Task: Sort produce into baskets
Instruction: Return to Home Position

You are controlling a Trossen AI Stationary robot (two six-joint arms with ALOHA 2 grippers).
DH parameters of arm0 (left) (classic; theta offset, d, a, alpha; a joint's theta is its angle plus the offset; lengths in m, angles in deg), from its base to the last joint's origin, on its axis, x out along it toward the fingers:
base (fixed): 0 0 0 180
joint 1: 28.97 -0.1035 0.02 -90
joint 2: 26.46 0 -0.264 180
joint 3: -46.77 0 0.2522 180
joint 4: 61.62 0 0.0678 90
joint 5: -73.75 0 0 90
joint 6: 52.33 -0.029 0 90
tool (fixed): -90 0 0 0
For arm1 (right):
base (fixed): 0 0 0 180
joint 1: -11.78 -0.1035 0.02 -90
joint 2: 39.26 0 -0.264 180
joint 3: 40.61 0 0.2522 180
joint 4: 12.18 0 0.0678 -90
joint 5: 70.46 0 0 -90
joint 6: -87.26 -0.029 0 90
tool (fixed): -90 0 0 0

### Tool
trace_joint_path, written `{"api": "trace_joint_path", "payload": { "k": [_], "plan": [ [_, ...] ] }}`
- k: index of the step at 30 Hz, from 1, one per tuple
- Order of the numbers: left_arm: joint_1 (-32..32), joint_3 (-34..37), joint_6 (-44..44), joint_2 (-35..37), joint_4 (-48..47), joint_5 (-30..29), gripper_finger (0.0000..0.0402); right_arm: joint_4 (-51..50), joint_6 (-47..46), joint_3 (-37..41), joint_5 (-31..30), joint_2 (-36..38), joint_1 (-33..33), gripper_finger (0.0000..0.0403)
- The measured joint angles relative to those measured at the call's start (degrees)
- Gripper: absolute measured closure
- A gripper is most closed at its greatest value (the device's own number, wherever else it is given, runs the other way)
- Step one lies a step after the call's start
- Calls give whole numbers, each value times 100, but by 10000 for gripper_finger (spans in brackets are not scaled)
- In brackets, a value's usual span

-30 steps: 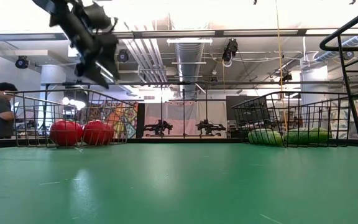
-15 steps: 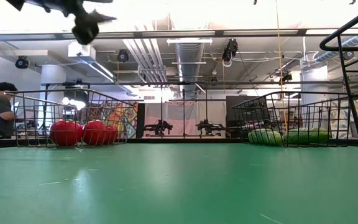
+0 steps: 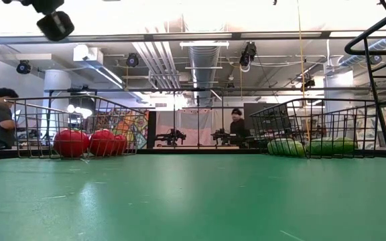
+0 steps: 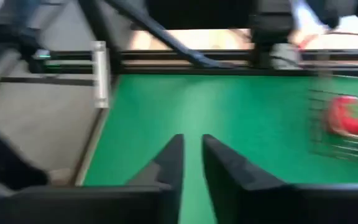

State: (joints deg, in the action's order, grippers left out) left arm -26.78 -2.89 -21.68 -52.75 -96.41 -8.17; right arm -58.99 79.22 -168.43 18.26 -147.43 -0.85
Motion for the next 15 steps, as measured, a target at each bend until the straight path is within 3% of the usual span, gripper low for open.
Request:
{"api": "trace_joint_path", "payload": {
  "k": [3,9,15],
  "plan": [
    [0,-8,1,181,-329,-158,388,420,-138,335,420,77,171,384],
    [-2,-153,-1,212,-341,-184,388,238,-335,598,-41,134,511,383],
    [-8,-334,-92,14,180,-1585,388,525,-730,751,19,132,667,385]
  ]
}}
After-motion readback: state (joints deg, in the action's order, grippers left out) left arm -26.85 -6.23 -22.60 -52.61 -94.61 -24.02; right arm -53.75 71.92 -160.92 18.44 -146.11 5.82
